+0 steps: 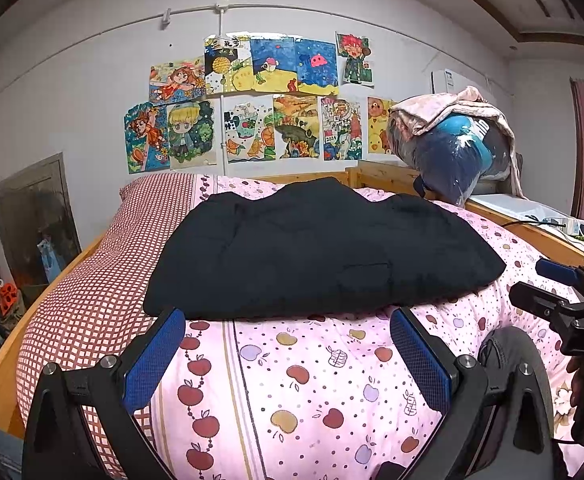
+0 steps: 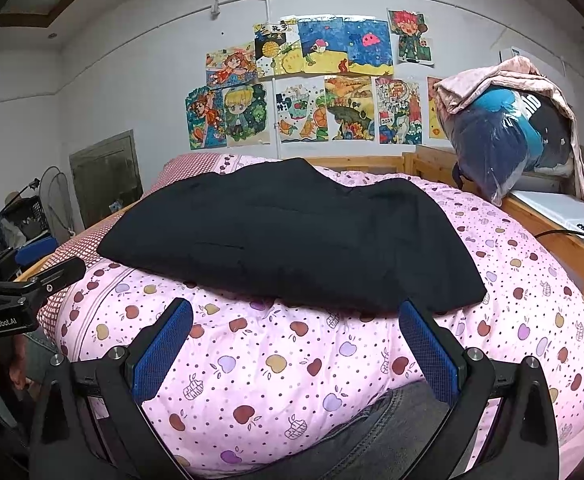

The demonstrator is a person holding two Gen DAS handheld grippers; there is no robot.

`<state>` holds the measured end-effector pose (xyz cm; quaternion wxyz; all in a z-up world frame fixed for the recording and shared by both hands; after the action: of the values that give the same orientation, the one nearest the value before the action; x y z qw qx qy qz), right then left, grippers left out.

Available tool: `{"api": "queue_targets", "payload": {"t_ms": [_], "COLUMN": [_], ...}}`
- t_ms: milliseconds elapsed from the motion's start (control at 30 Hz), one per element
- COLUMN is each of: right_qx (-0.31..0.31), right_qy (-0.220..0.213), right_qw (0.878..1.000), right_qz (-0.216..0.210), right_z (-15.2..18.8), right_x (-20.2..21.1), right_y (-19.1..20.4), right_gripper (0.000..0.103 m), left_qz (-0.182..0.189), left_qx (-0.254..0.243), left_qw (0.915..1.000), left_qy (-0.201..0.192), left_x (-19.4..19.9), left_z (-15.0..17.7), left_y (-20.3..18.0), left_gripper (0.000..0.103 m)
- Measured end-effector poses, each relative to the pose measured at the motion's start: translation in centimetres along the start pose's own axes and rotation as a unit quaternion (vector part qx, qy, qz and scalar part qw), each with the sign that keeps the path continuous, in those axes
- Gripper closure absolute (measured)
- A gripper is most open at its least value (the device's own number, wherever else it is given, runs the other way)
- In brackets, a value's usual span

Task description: Fold large clothes

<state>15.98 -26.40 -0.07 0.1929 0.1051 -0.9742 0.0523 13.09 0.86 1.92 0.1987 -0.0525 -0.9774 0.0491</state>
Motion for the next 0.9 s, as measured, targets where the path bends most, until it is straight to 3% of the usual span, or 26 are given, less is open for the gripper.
{"api": "queue_targets", "payload": {"t_ms": [900], "right_qx": [-0.001], "right_qy": [-0.001], "right_qw": [1.0], "right_qz": [0.0], "right_z": [0.02], "right_x": [-0.01], "right_y": [0.0], "right_gripper": [0.002], "left_qz": [0.001], "left_qx": [-0.001], "left_qw": [1.0], "left_qy": [-0.001], "left_x": [0.02], "left_z": [0.12], "left_y": [0.04], "left_gripper": [0.0]}}
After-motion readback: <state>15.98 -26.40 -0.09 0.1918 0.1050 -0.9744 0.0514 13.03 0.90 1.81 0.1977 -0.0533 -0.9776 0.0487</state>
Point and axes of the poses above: each gripper's, at about its wrist camera, not at the fingertips, and x roughly against the way its jaws point, y to its left, z to its underside, the point moved 7 cm from there along -x, roughly the way its jaws point, and after that the axes turned 8 degrees about x, right-handed, at the moved point
